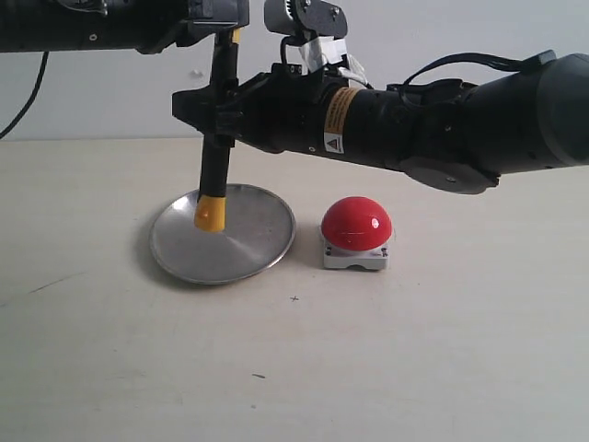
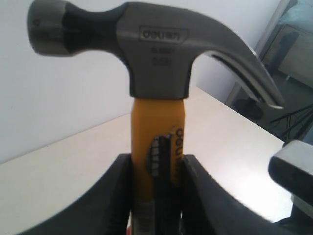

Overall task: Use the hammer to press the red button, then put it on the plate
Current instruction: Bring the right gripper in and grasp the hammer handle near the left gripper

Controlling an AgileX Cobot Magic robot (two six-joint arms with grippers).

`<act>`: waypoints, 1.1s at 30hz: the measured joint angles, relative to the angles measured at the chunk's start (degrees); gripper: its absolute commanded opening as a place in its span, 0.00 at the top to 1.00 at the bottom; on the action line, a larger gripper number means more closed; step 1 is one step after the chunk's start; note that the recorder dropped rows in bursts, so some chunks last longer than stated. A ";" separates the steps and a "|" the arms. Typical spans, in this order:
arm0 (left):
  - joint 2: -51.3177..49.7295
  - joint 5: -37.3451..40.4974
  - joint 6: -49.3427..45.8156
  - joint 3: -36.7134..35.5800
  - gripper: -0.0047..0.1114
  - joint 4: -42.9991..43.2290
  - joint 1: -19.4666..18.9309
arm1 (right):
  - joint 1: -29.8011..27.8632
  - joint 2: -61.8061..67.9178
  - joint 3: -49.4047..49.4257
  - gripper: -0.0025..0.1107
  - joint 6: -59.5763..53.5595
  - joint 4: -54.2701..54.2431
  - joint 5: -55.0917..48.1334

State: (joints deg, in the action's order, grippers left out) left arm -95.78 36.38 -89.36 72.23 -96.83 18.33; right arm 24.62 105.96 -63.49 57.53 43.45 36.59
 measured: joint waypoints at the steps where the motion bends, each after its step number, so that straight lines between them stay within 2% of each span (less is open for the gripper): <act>1: 0.00 -0.09 0.00 0.00 0.96 0.00 0.00 | 0.00 0.00 0.00 0.43 0.00 -0.44 -0.09; 8: 0.00 -0.09 0.72 0.00 0.96 -0.09 0.34 | 0.00 0.00 0.00 0.58 0.00 -2.60 -0.44; 26: 0.00 0.49 1.72 0.00 0.96 -0.21 0.97 | 0.00 0.00 0.00 0.60 0.00 -2.62 -1.06; 28: 0.00 0.37 1.72 0.00 0.96 -0.32 1.20 | 0.00 0.00 0.00 0.67 0.00 -2.62 -1.20; 33: 0.00 0.05 1.72 0.00 0.96 -0.32 1.49 | 0.09 0.00 0.00 0.92 0.61 -2.62 -1.87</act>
State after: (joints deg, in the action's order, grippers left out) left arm -95.78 36.43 -87.64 72.23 -97.15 19.82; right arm 24.71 105.96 -63.49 58.14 40.83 34.73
